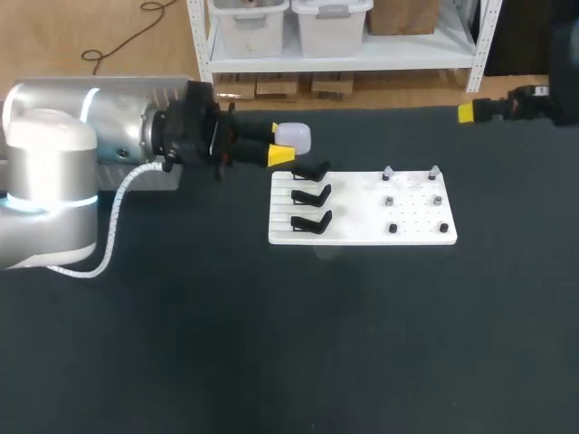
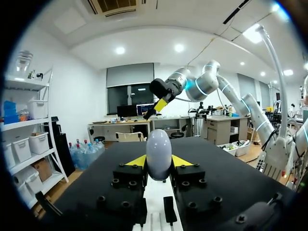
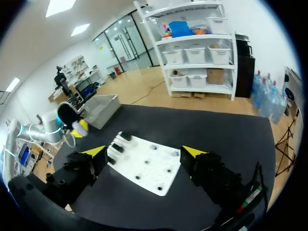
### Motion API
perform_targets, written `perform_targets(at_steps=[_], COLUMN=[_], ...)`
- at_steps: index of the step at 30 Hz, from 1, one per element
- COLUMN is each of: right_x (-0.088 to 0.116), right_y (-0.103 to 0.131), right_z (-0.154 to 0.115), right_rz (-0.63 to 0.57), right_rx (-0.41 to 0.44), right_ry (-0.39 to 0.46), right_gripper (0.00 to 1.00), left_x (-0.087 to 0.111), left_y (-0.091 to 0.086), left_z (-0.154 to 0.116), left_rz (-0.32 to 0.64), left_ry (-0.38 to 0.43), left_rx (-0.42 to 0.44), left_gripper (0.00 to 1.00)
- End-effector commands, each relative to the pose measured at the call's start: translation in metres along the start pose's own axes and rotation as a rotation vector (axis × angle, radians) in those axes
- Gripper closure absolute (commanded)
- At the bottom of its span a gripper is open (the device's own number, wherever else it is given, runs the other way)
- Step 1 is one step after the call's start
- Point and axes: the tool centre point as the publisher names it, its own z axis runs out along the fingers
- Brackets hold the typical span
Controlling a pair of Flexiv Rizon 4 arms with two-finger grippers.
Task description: Pick up each earbud case from the left stands, insert the matching earbuds, close the lid, and place the case in the box.
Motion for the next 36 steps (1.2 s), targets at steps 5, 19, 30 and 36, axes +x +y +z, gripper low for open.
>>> perform_targets(at_steps=[5, 19, 30, 36], right_x=[0.006, 0.032, 0.039, 0.038], right_y=[0.04, 0.103, 0.137, 0.151], right_z=[-0.004, 0.017, 0.046, 0.058], right_rz=[-0.015, -0.131, -0.194, -0.204], right_rx=[-0.081, -0.041, -0.023, -0.029], right_ry=[0.047, 0.167, 0.224, 0.251], right_gripper=[0.0, 0.0, 0.0, 0.0], left_x=[0.007, 0.011, 0.014, 0.015], left_y=[-0.005, -0.005, -0.01, -0.012], left_z=[0.008, 0.01, 0.009, 0.009], left_rz=[-0.015, -0.024, -0.026, -0.021], left_ry=[-0.014, -0.028, -0.038, -0.042], left_rx=[-0.007, 0.022, 0.05, 0.048], left_gripper=[1.0, 1.0, 1.0, 1.0])
